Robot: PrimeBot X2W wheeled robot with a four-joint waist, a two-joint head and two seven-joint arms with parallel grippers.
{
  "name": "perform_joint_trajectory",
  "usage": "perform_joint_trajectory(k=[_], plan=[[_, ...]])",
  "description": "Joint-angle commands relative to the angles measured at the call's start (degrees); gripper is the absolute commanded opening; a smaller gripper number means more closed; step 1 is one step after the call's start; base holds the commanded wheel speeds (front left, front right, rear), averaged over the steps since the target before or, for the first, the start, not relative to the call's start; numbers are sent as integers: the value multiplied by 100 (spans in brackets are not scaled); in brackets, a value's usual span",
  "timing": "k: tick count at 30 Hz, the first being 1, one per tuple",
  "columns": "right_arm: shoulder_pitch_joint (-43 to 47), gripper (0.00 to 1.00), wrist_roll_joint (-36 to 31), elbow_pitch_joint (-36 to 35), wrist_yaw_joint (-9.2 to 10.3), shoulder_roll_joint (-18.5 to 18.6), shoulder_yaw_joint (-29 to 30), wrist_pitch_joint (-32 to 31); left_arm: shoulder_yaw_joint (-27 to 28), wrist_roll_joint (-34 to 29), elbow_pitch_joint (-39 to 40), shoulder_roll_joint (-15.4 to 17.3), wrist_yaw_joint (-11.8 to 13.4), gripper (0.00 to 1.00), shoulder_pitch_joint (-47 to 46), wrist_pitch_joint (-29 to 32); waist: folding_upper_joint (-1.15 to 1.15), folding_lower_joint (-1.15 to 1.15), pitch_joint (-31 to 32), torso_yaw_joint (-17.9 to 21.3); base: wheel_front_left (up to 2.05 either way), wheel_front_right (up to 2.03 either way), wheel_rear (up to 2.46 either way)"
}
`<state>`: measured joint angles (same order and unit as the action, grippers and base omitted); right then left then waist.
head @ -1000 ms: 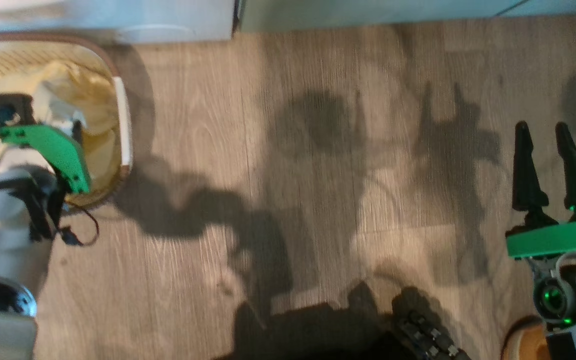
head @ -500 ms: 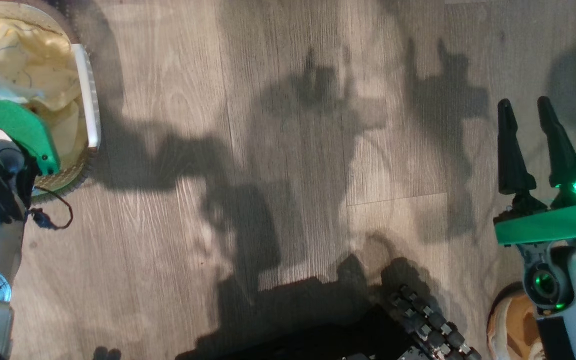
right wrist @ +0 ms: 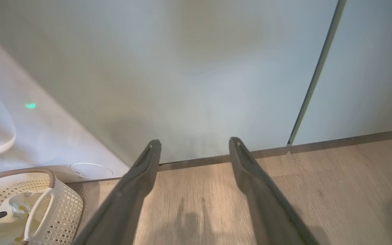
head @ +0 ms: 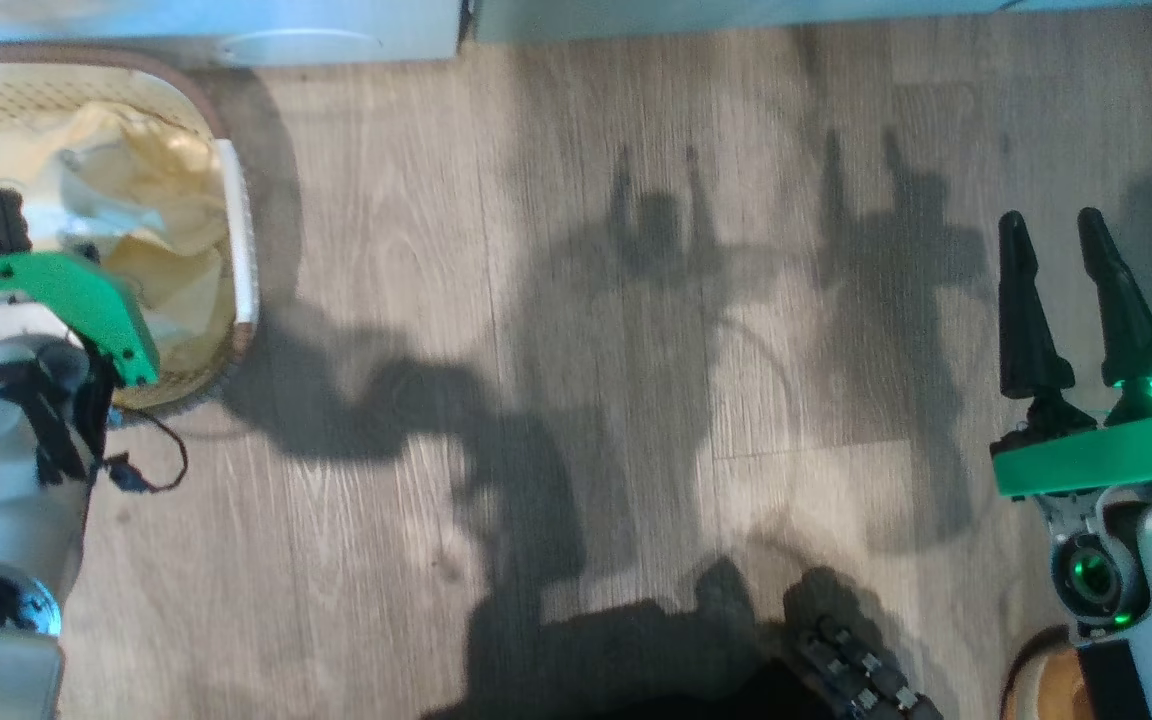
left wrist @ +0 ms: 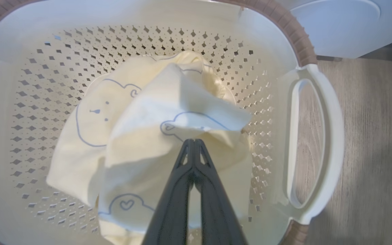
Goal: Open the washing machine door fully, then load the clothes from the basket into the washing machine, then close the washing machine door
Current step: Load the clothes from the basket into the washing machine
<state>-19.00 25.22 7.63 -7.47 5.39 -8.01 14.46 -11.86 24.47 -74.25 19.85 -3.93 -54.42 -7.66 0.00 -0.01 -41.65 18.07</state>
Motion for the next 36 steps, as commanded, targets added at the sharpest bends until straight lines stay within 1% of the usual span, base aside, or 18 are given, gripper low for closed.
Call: perform_joint_trajectory(k=[1, 5, 9, 10, 11, 12, 13, 14, 17, 23, 29, 36], plan=[[189, 100, -16, -113, -2, 128, -91, 54, 101, 66, 34, 214, -12, 0, 174, -63, 0, 1, 154, -72, 0, 0, 0], [298, 100, -22, -86, -2, 176, -51, 54, 68, 86, 33, 124, -54, 0, 323, -301, 0, 1, 446, -162, 0, 0, 0], [495, 100, -36, -29, -2, 198, 0, 54, 5, 74, 46, 26, -138, 0, 605, -583, 0, 1, 905, -246, 0, 0, 0], [550, 100, -38, -22, -2, 196, 23, 54, 7, 84, 82, 7, -158, 8, 678, -635, 0, 1, 1027, -267, 0, 0, 0], [609, 100, -43, -14, -2, 197, 47, 54, 0, 83, 133, -17, -177, 34, 762, -674, 0, 1, 1154, -292, 0, 0, 0], [662, 100, -44, -10, -2, 198, 68, 54, -11, 76, 200, -37, -197, 45, 846, -700, 0, 1, 1263, -315, 0, 0, 0], [714, 100, -48, -2, -2, 197, 83, 54, 8, 92, 280, -56, -211, 94, 935, -717, 0, 1, 1384, -339, 0, 0, 0], [761, 100, -54, 5, -2, 198, 89, 54, 45, 109, 424, -65, -221, 100, 1015, -725, 0, 1, 1492, -362, 0, 0, 0], [898, 100, -67, 34, -2, 212, 98, 54, 257, 171, 1020, -114, -238, 100, 1373, -730, 0, 1, 1804, -437, 0, 0, 0], [1158, 100, -87, 66, -2, 237, 129, 54, 657, 7, 2053, -286, -172, 100, 2187, -732, 0, 1, 2355, -570, 0, 0, 0], [1448, 100, -109, 96, -2, 261, 196, 54, 1055, -261, 2787, -450, -171, 100, 2896, -733, 0, 1, 2847, -702, 0, 0, 0], [1776, 100, -140, 105, -2, 259, 314, 54, 1557, -486, 3719, -639, -275, 100, 3620, -733, 0, 1, 3351, -853, 0, 0, 0]])
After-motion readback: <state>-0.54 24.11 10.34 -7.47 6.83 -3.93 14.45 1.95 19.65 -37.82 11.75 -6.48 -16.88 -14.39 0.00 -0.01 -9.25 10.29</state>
